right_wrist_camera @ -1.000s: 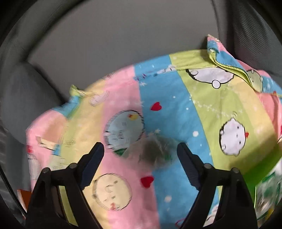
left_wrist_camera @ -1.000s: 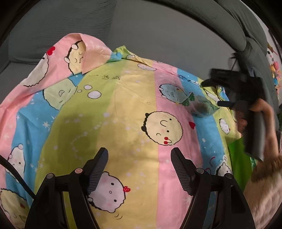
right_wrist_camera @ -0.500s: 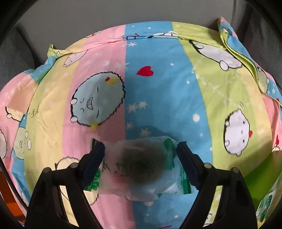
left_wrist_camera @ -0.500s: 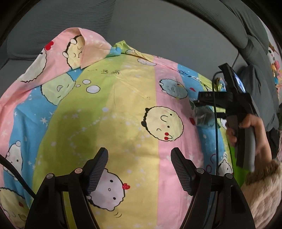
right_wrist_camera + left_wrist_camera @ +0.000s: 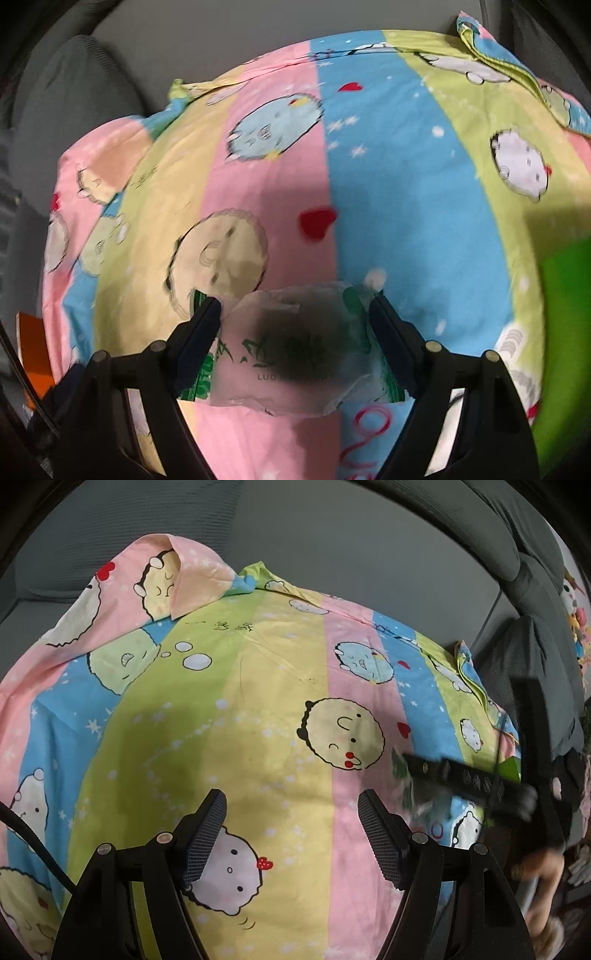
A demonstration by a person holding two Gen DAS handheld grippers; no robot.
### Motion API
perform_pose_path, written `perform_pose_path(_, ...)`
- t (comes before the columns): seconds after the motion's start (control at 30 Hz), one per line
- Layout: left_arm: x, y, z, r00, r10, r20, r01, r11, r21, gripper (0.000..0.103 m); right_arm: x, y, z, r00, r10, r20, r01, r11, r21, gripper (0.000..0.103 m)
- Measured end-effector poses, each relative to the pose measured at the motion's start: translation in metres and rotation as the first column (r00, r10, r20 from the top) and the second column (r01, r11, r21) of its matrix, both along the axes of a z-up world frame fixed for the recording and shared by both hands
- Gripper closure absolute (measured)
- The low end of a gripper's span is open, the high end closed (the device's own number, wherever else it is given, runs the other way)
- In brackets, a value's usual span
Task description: Organize objects
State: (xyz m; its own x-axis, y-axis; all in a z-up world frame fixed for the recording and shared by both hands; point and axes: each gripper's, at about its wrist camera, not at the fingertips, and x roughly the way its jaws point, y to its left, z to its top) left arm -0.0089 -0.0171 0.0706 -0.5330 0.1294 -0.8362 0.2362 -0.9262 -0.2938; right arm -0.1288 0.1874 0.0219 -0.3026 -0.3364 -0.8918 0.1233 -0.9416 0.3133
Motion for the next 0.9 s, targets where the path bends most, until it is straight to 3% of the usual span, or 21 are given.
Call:
perform_pose_path(0.1, 0.001, 0.000, 0.001, 1.000, -0.006, 0.000, 0.006, 1.000, 0.008, 0.029, 0.024, -0.001, -0.001, 1.000, -0.013, 0.011, 0.014, 0.998, -0.060, 0.021)
perform_pose_path(0.27, 0.005, -0.002, 0.003, 1.000, -0.010, -0.003, 0.010, 1.000, 0.016, 0.029, 0.061, -0.010, -0.002, 1.000, 0.008, -0.028, -0.009, 0.998, -0.066, 0.019)
perform_pose_path(0.63, 0.018, -0.001, 0.008, 0.999, -0.041, -0.023, 0.042, 0.998, 0.036, 0.029, 0.099, -0.013, -0.002, 0.999, 0.031, 0.009, -0.030, 0.996, -0.085, 0.016)
perform_pose_path(0.77, 0.020, -0.004, 0.006, 0.999, -0.040, -0.017, 0.041, 0.999, 0.036, 0.029, 0.108, -0.010, 0.002, 1.000, -0.006, 0.006, 0.007, 0.995, -0.104, 0.017)
perform_pose_path(0.9, 0.021, -0.007, 0.002, 0.999, -0.041, -0.007, 0.041, 0.998, 0.045, 0.029, 0.111, 0.008, 0.015, 0.996, -0.084, -0.011, 0.080, 0.977, -0.198, 0.015)
